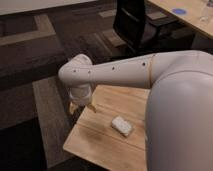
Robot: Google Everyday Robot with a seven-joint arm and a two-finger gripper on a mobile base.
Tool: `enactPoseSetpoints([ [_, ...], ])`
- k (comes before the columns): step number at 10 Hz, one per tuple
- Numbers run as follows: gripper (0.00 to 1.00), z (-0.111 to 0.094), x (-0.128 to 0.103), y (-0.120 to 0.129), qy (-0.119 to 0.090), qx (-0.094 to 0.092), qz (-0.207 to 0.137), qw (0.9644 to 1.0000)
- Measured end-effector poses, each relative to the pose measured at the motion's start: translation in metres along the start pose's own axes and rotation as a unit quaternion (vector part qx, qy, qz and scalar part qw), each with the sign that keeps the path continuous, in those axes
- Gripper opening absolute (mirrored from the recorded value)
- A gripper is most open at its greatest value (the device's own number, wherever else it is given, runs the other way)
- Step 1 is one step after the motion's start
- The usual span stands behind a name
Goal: Place the pepper in the ceramic cup
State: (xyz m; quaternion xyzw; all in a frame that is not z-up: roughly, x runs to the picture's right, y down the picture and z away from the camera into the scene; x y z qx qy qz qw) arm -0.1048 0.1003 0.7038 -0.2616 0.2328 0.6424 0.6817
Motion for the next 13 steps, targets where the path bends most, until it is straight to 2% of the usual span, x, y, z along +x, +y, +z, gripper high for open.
enactPoseSetpoints([
  [9, 0.65, 0.0, 0.0, 0.0, 0.0, -0.001, 0.001, 1.0],
  [10, 0.65, 0.002, 0.002, -0.004, 0.005, -0.003, 0.009, 0.9999],
  [11, 0.65, 0.004, 0.002, -0.017, 0.008, -0.005, 0.029, 0.9995],
  [13, 0.65, 0.007, 0.007, -0.059, 0.011, -0.012, 0.082, 0.9965],
])
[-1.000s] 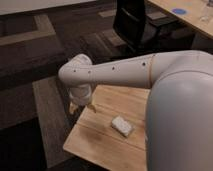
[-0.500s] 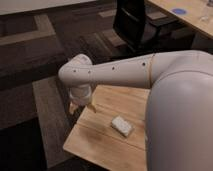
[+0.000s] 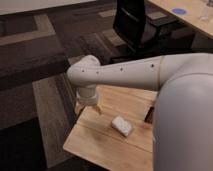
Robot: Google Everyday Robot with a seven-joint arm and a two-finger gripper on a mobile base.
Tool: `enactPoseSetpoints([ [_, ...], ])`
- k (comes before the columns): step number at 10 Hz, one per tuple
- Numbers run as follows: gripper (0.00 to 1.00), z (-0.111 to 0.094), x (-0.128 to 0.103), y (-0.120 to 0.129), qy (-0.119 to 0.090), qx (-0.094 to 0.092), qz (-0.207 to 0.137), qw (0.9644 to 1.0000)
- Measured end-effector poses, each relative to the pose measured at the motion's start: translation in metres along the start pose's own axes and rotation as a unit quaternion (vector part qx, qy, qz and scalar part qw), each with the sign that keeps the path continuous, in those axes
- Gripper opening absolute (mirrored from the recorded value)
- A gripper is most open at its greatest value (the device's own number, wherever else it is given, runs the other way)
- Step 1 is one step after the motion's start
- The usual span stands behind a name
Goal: Place the pepper in the ceramic cup
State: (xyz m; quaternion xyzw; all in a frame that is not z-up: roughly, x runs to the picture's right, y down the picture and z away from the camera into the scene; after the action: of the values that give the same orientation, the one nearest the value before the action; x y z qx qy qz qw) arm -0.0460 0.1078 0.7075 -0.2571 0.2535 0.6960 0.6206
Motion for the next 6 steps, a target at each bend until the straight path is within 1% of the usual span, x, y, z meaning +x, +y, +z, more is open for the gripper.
enactPoseSetpoints([
  [1, 0.65, -0.002, 0.0, -0.017, -0.001, 0.001, 0.017, 0.9998],
  [2, 0.65, -0.008, 0.004, -0.043, -0.004, 0.001, 0.042, 0.9991],
  [3, 0.65, -0.016, 0.011, -0.073, -0.008, 0.0, 0.072, 0.9973],
  [4, 0.65, -0.028, 0.028, -0.122, -0.01, 0.016, 0.122, 0.9924],
  [5, 0.65, -0.029, 0.031, -0.128, -0.01, 0.018, 0.127, 0.9916],
  [6, 0.65, -0.029, 0.032, -0.127, -0.009, 0.019, 0.127, 0.9916],
])
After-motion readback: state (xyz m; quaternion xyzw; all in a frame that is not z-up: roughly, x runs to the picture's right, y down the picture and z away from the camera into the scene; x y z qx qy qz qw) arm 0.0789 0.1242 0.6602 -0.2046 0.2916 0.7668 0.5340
